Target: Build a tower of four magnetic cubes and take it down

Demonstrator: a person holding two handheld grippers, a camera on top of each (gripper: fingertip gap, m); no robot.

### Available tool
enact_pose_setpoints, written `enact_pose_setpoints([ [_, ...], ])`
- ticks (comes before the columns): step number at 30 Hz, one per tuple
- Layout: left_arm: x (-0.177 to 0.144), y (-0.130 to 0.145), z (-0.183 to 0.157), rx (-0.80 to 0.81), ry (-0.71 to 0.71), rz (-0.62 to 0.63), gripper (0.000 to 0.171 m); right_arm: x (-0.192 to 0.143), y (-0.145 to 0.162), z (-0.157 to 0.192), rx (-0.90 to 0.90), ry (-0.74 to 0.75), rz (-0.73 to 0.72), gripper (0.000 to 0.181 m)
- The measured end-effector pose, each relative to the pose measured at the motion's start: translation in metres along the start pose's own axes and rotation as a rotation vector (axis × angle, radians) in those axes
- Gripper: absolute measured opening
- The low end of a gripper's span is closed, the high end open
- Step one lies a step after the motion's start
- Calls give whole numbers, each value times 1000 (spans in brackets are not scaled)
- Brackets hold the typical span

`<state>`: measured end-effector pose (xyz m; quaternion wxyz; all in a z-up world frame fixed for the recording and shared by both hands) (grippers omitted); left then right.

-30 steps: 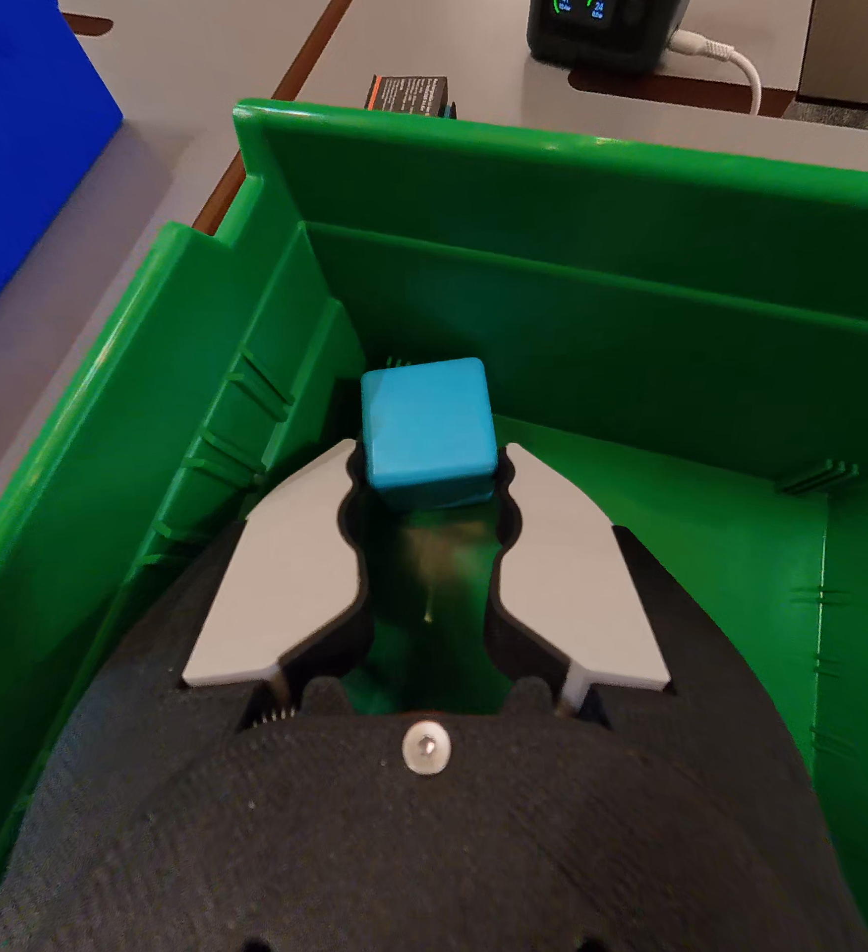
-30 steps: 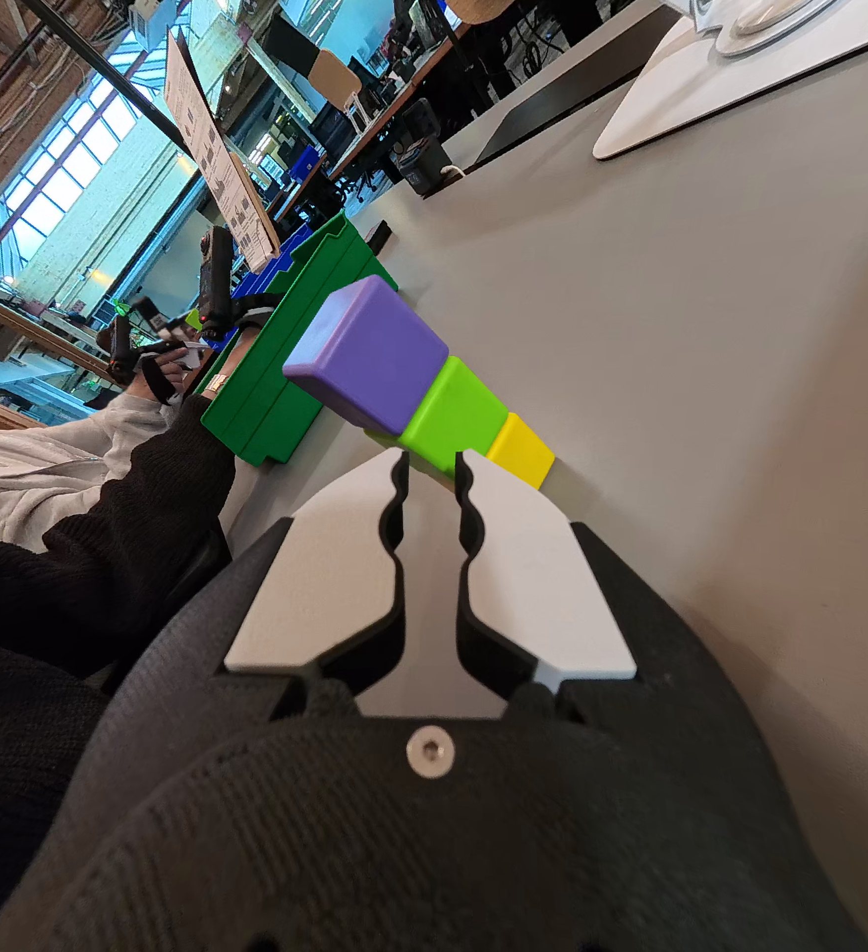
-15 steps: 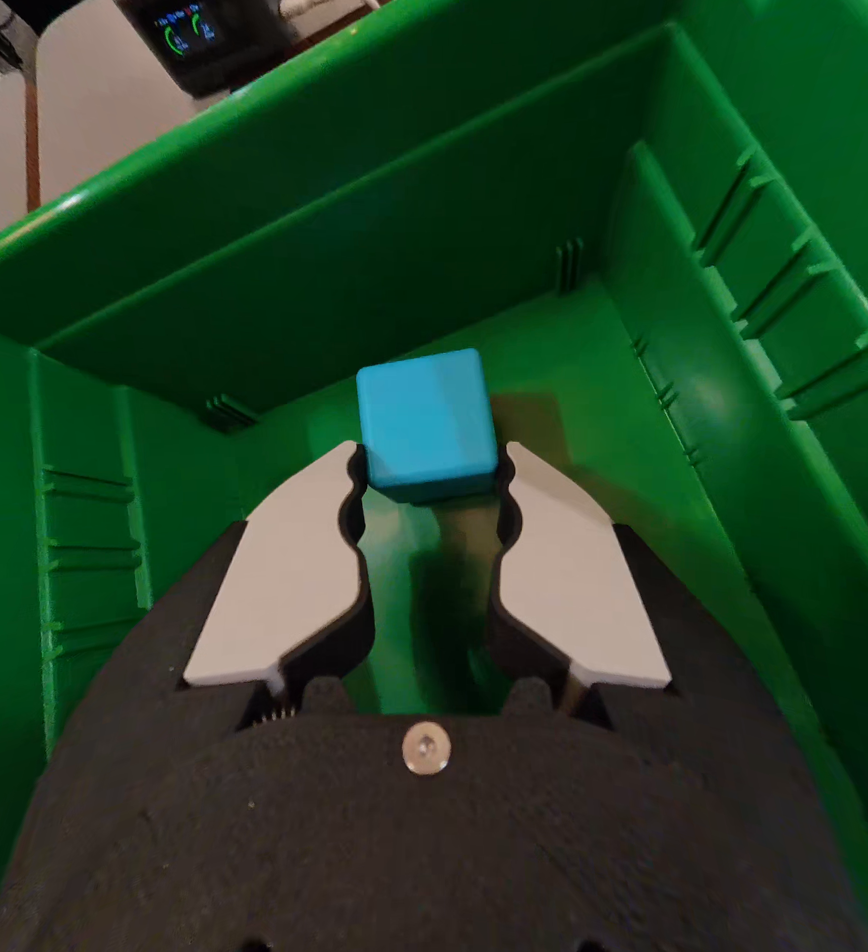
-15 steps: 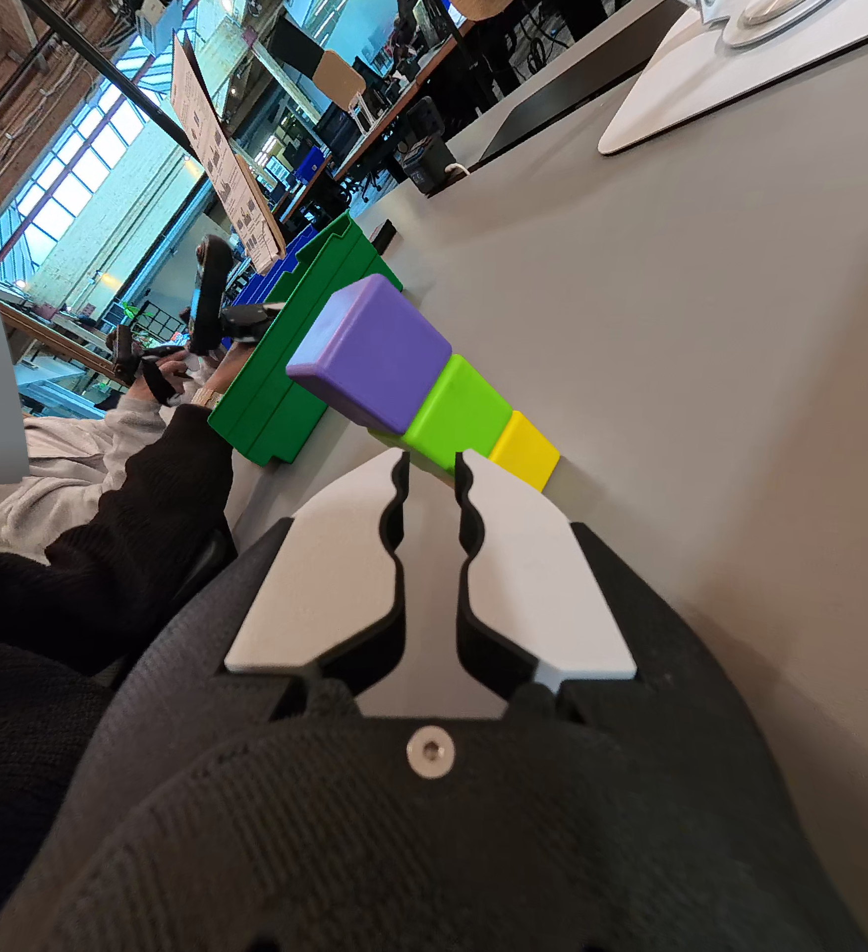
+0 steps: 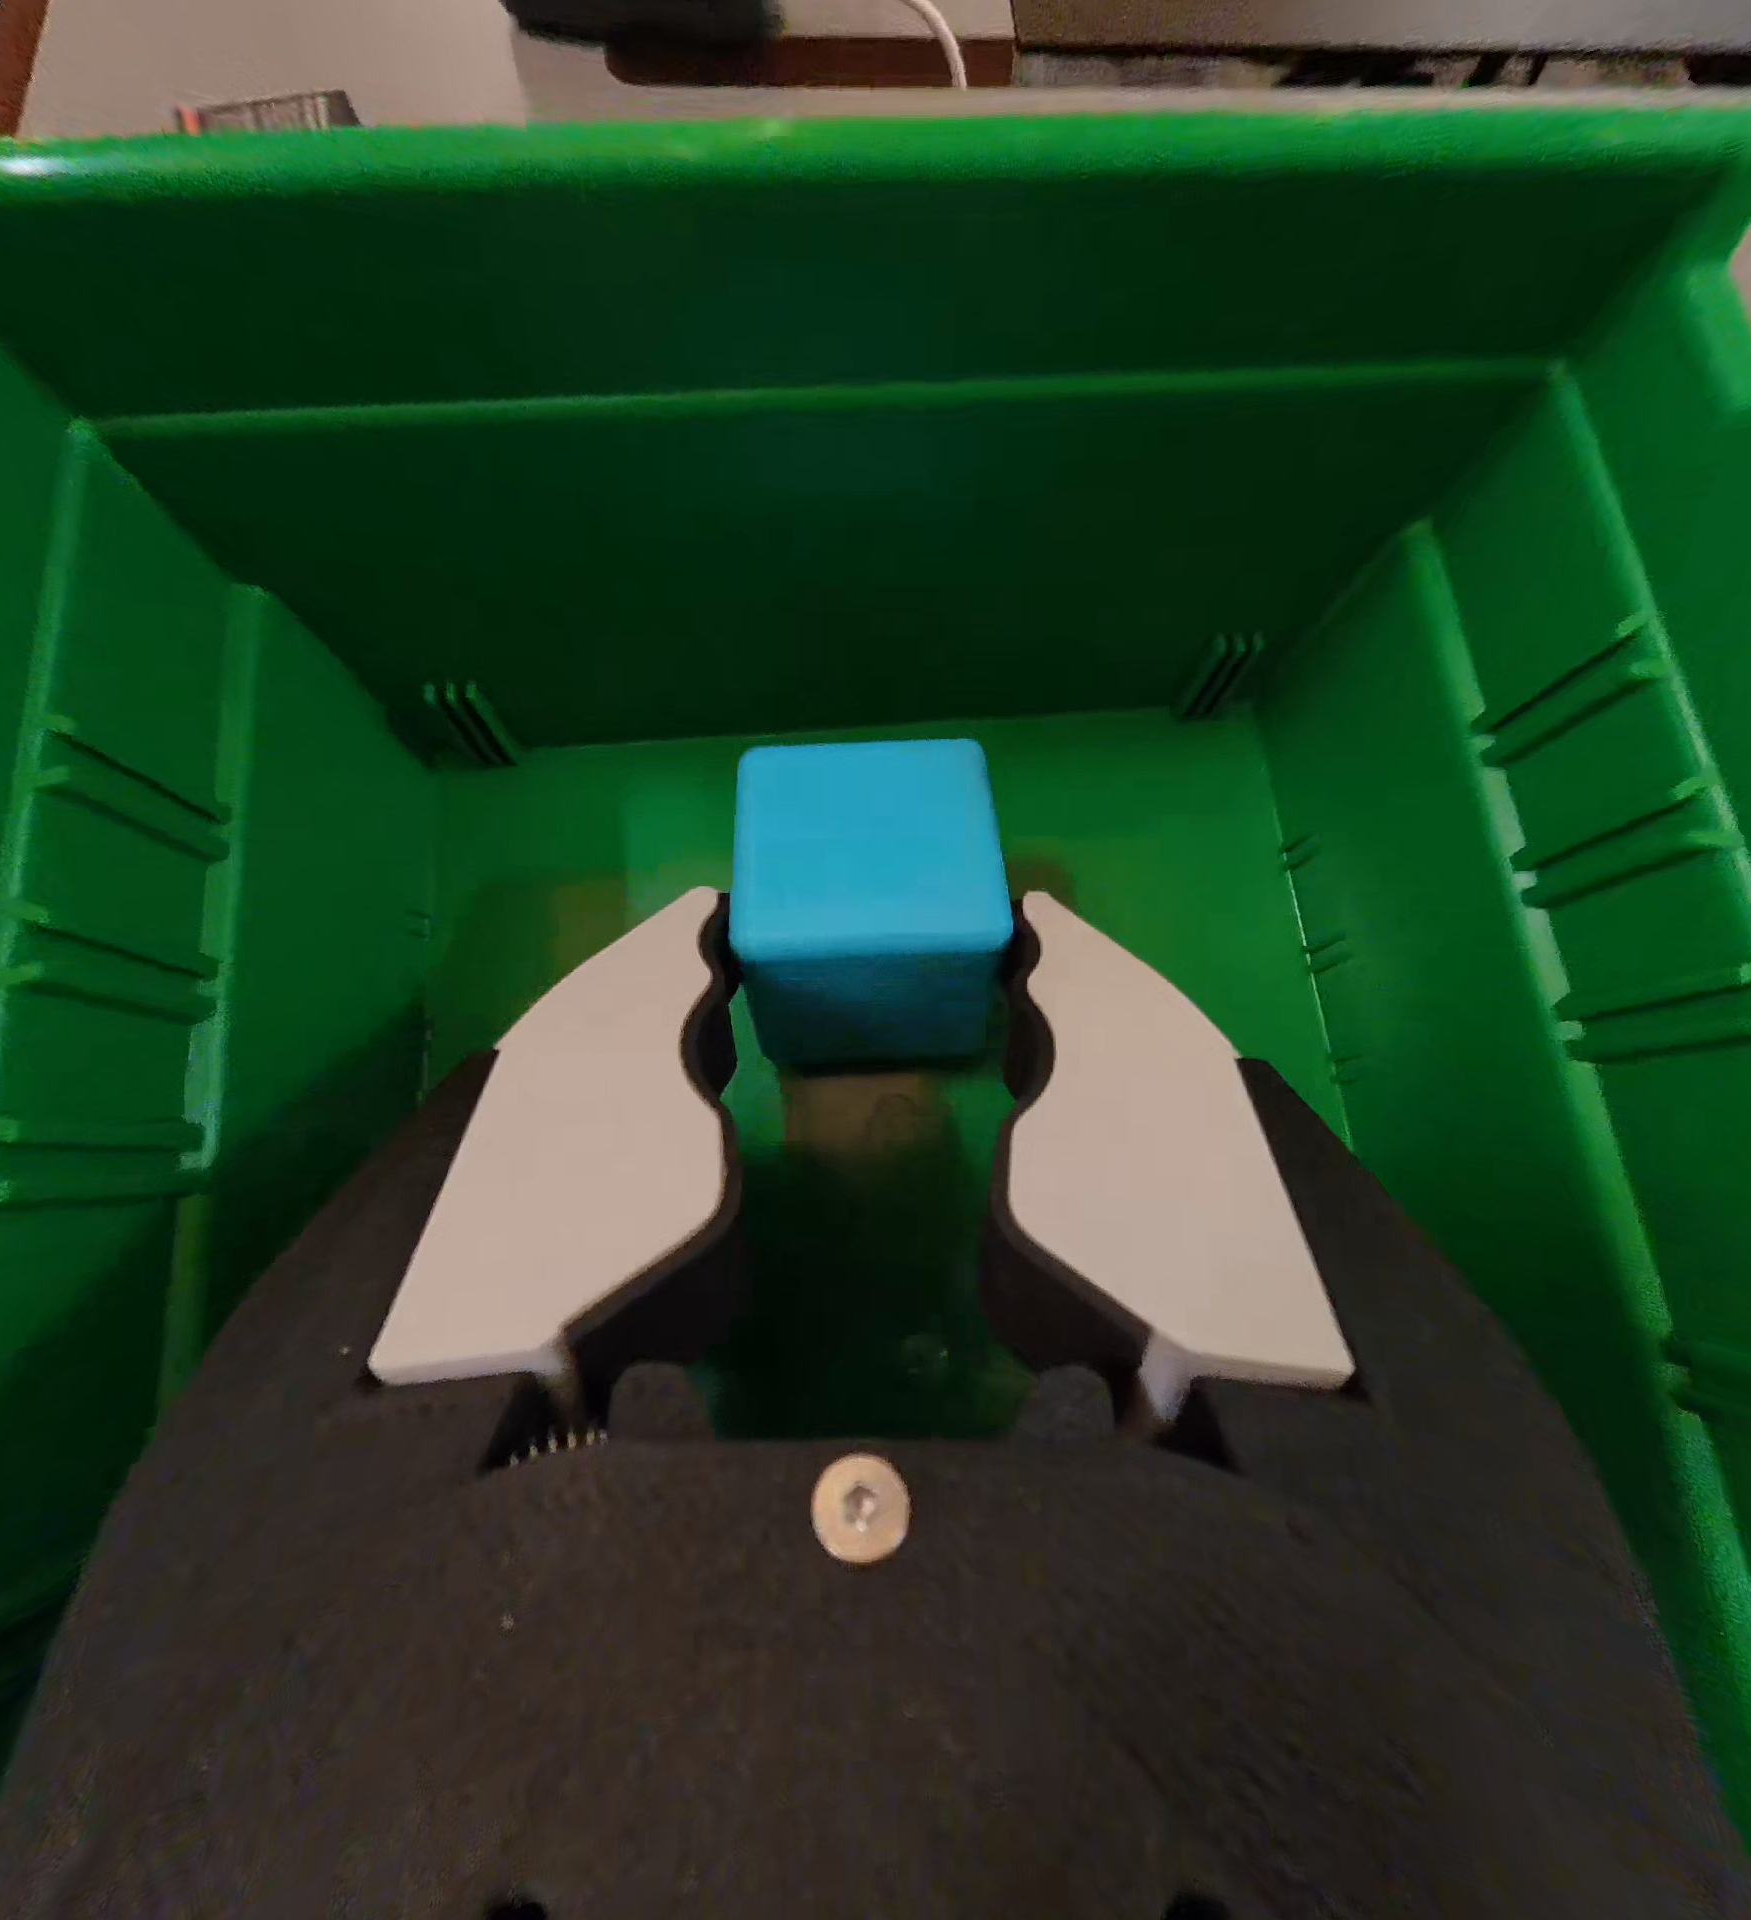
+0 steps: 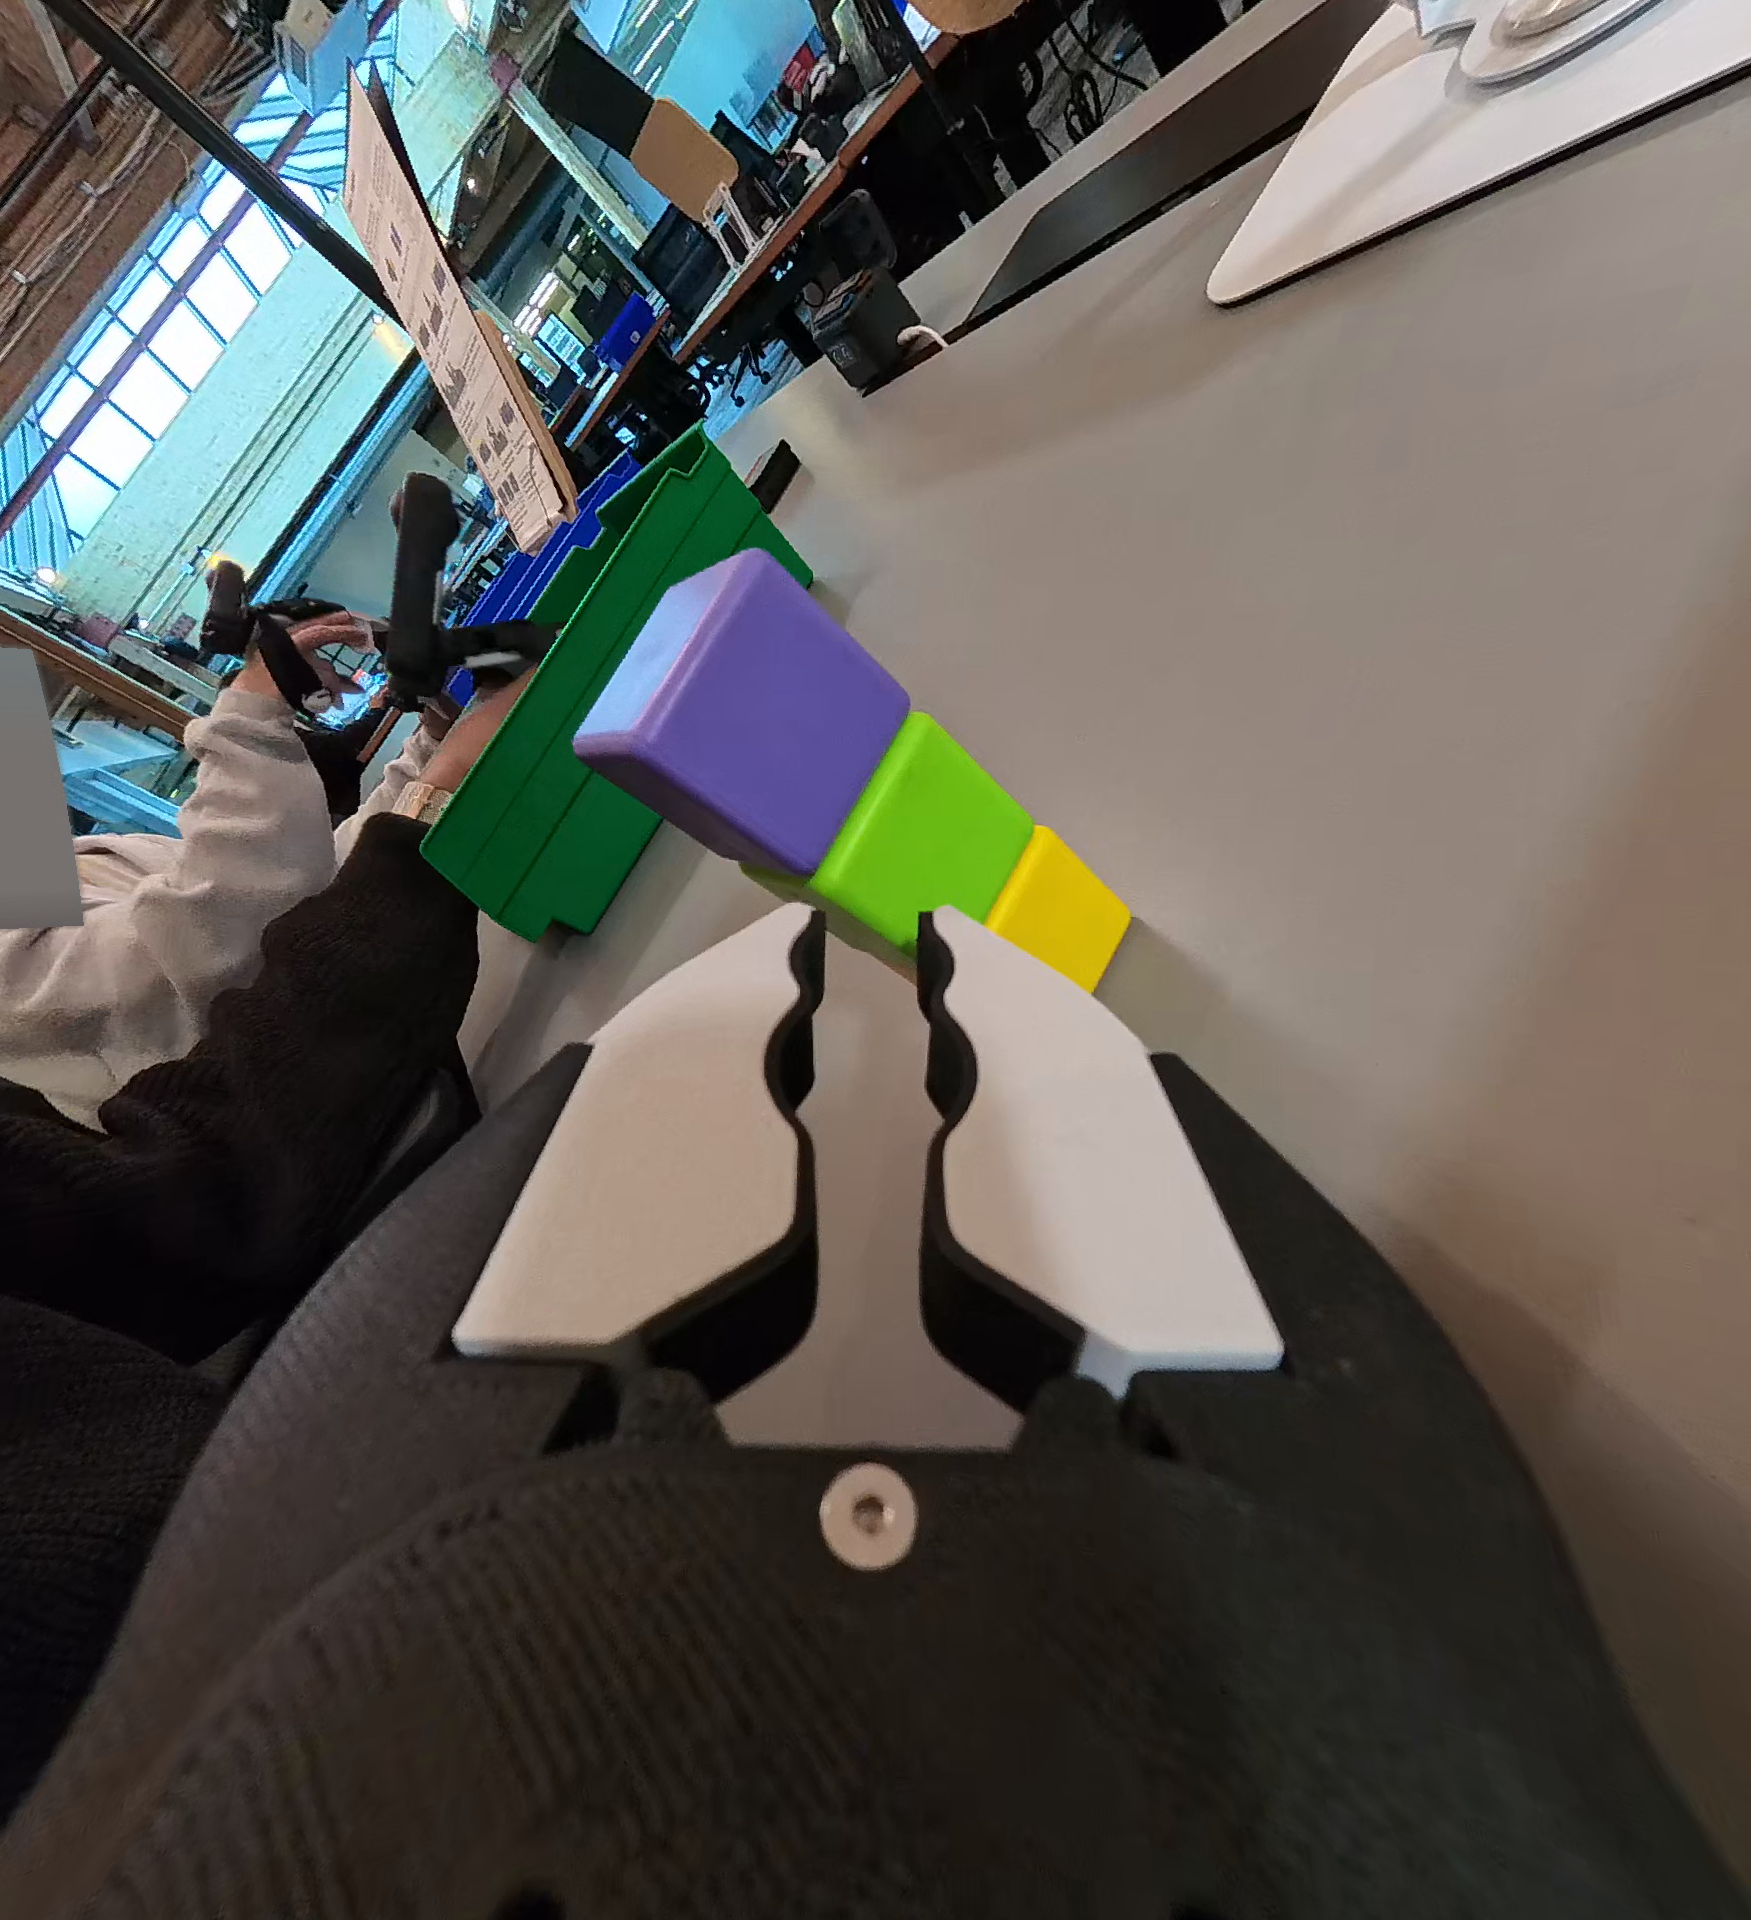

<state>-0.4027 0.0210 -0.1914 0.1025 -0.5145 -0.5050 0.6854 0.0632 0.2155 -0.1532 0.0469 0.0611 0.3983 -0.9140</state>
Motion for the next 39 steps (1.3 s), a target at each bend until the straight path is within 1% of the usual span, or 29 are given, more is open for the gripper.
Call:
enact_pose_setpoints([
  [2,-5,-6,7,-13,-24,-11,50,0,0,0,1,0,-2,17],
  [5,-21,-25,10,0,-40,-82,50,0,-1,0,1,1,-4,17],
  [7,-36,-42,3,5,-13,-152,50,0,-1,0,2,1,-4,17],
  [9,-55,-64,-11,29,36,-246,50,0,-1,0,3,0,-5,17],
  [11,-77,-88,-33,83,101,-345,49,0,-1,0,4,1,-5,17],
  [13,-100,-110,-65,152,188,-419,50,0,-1,0,7,-1,-6,17],
  [15,-119,-124,-105,217,295,-453,50,-1,-1,-1,8,-1,-8,17],
  [17,-133,-130,-150,277,420,-451,50,-1,-2,-1,9,1,-12,17],
  [18,-136,-130,-173,286,484,-438,50,-2,-2,-2,11,2,-13,17],
  [20,-134,-124,-227,311,673,-381,50,-2,-3,-6,19,12,-18,17],
  [22,-132,-119,-282,392,860,-339,50,-2,-4,-10,32,17,-21,17],
  [23,-133,-116,-306,443,940,-320,50,-3,-4,-10,39,17,-19,17],
  [25,-143,-104,-351,604,1146,-312,50,-5,-7,-8,48,9,-36,17],
  [27,-151,-90,-383,717,1311,-314,50,-8,-9,-7,25,15,-46,16],
  [28,-152,-84,-394,738,1365,-302,50,-8,-10,-7,8,24,-45,16],
  [30,-149,-70,-409,759,1423,-248,50,-9,-7,-8,-2,30,-33,16],
  [32,-141,-57,-415,804,1410,-219,50,-10,-6,-8,27,19,-36,16],
  [34,-138,-53,-419,812,1408,-238,50,-12,-7,-8,62,6,-49,17],
  [36,-139,-54,-421,789,1435,-238,50,-14,-7,-10,74,9,-54,17],
  [39,-138,-53,-422,789,1428,-243,50,-15,-9,-11,83,11,-64,17],
])
Point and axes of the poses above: each gripper's, where its closed fingertips meet, x out along the fingers, y out of its underside, z = x × y across the jaws, the point moved 3 cm from there along -x, back along the fingers, and after that the axes turned 6 degrees about -z, right-handed, at the moved point
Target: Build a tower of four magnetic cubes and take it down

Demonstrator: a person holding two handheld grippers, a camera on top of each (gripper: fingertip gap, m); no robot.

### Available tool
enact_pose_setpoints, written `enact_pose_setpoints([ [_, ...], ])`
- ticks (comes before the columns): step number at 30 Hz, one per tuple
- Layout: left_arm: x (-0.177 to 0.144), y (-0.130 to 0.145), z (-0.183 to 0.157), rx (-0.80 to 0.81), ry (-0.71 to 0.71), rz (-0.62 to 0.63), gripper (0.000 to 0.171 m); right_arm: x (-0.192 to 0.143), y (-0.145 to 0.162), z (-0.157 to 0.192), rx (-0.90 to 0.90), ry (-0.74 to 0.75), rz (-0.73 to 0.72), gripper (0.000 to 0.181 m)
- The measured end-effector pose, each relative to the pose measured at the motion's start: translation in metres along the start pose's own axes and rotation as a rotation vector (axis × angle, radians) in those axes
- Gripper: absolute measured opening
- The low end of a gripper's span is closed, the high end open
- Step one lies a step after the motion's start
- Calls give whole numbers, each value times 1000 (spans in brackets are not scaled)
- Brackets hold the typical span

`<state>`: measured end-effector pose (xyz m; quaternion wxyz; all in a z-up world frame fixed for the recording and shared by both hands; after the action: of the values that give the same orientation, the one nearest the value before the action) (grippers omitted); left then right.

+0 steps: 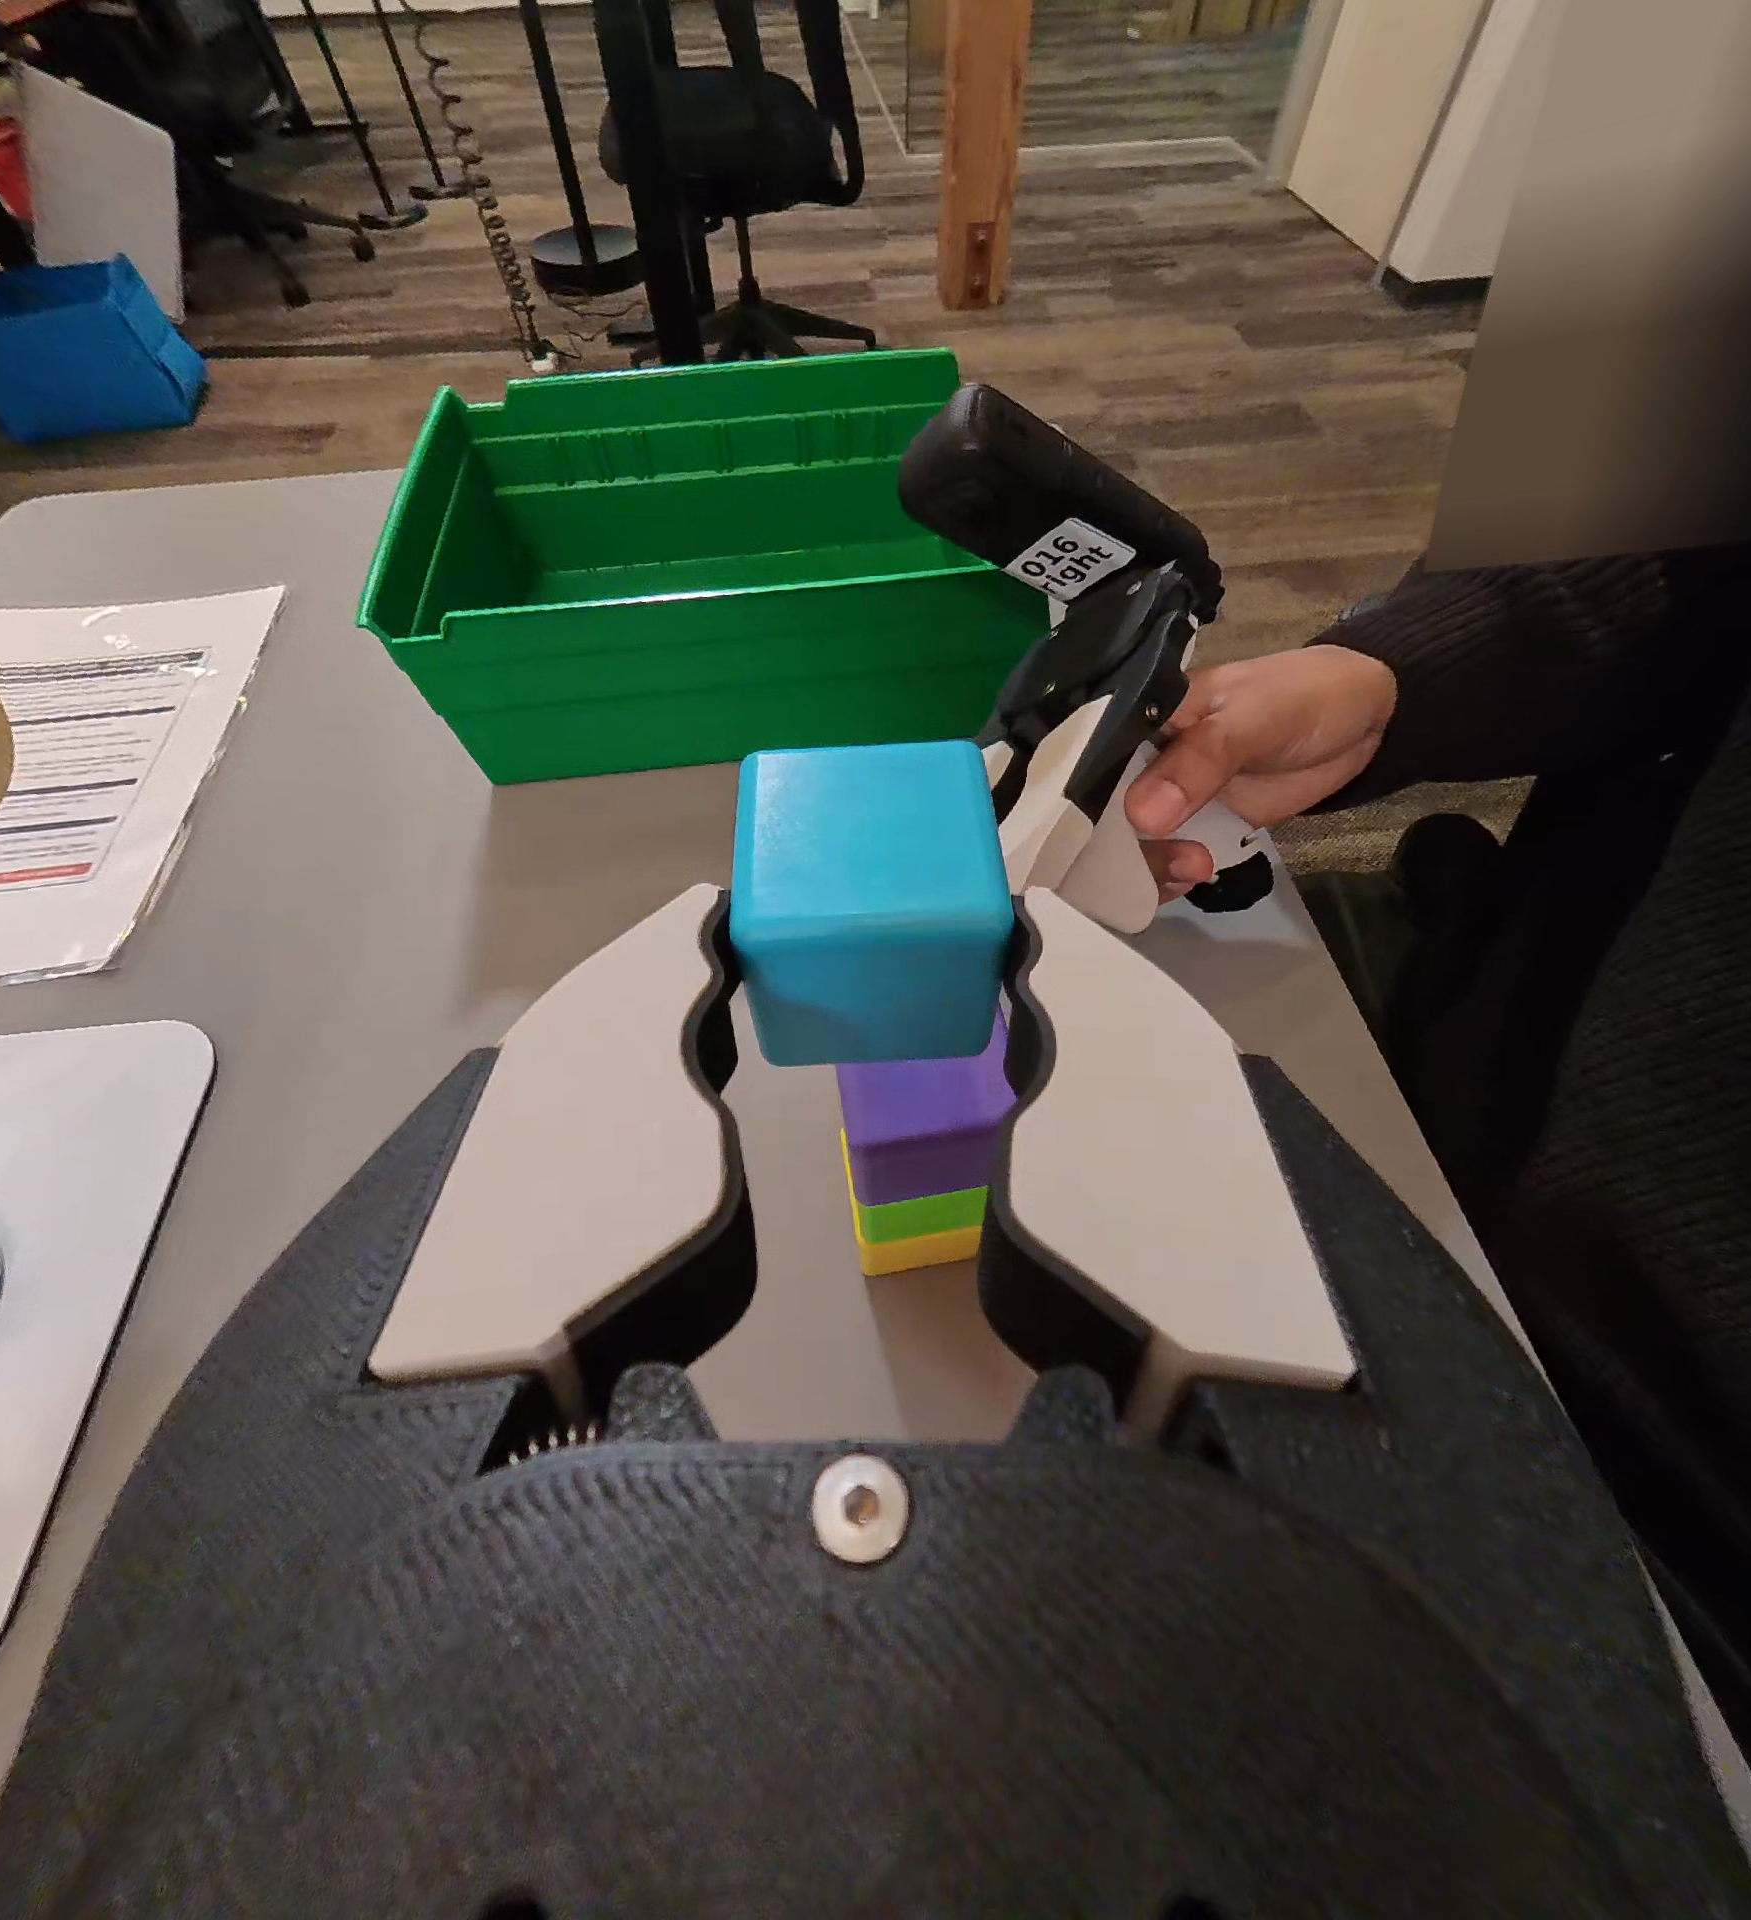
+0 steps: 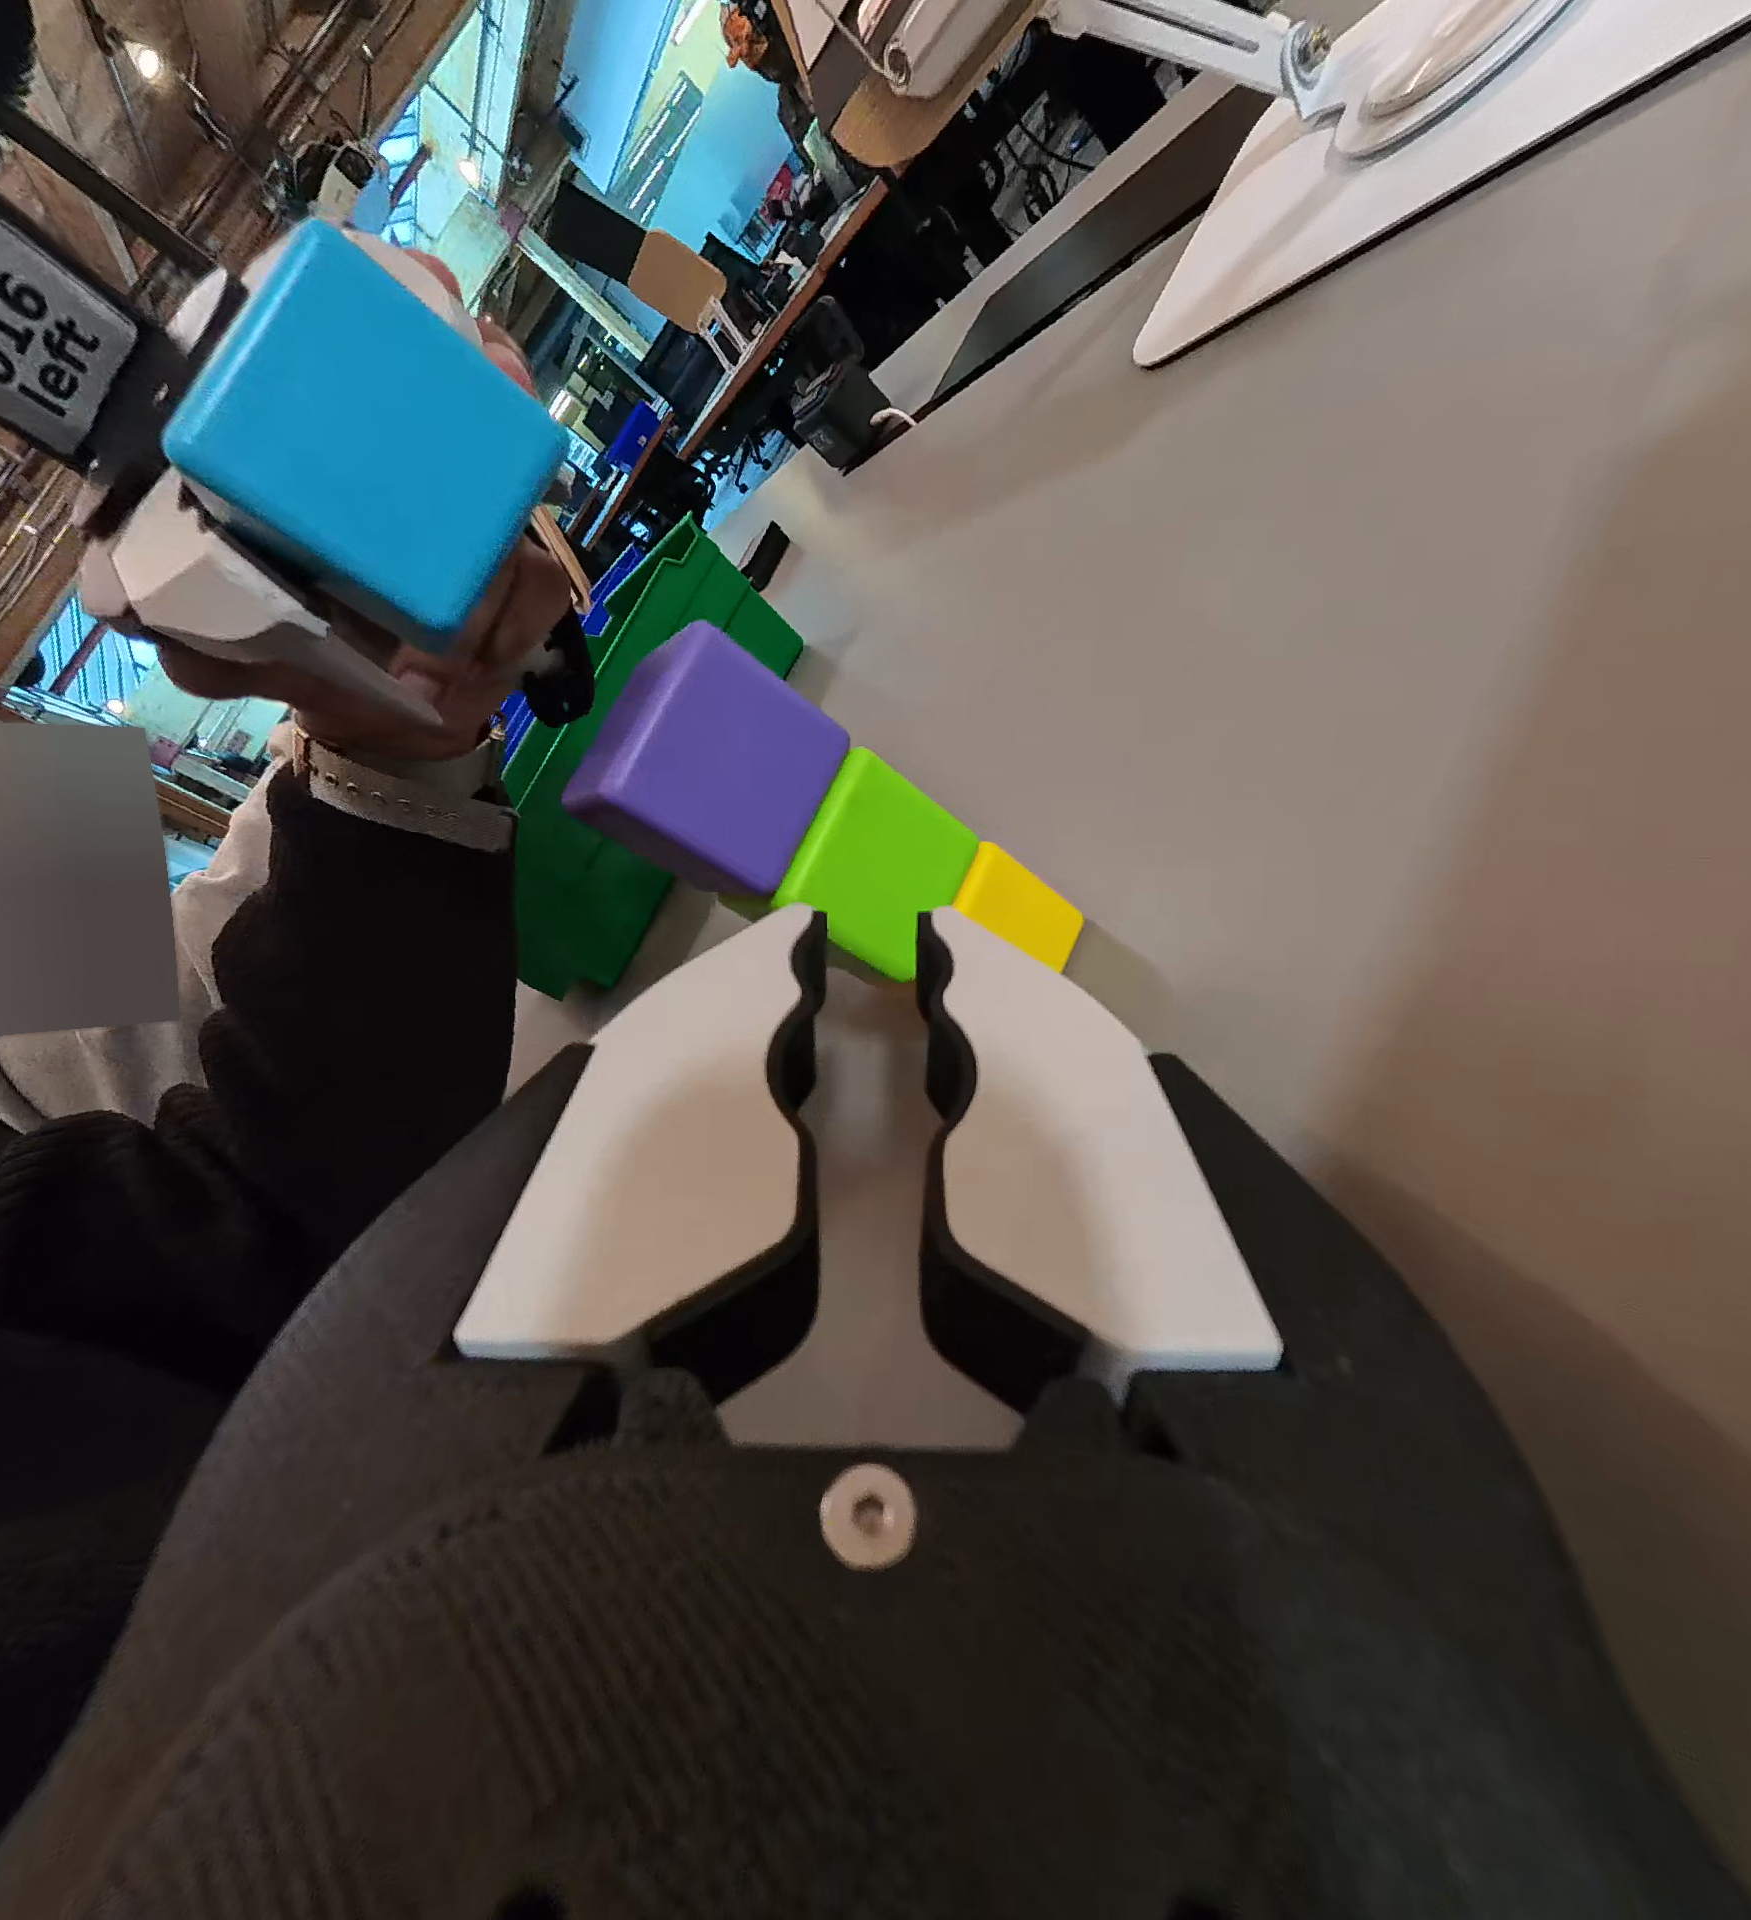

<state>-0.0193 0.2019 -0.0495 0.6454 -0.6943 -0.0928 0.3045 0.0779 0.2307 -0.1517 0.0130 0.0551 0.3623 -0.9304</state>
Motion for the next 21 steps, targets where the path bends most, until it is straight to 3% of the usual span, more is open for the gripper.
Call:
enact_pose_setpoints([
  [21,1,20,-4,-35,-34,-50,50,-1,-1,3,49,-40,-9,18],
])
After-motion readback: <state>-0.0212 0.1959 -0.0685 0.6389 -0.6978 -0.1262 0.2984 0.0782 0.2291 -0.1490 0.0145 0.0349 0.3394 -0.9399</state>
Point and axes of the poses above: each gripper's, where its closed fingertips meet, x out along the fingers, y out of its underside, z = x × y across the jaws, the point moved 3 cm from there along -x, back along the fingers, and after that the axes turned 6 degrees about -z, right-handed, at the moved point
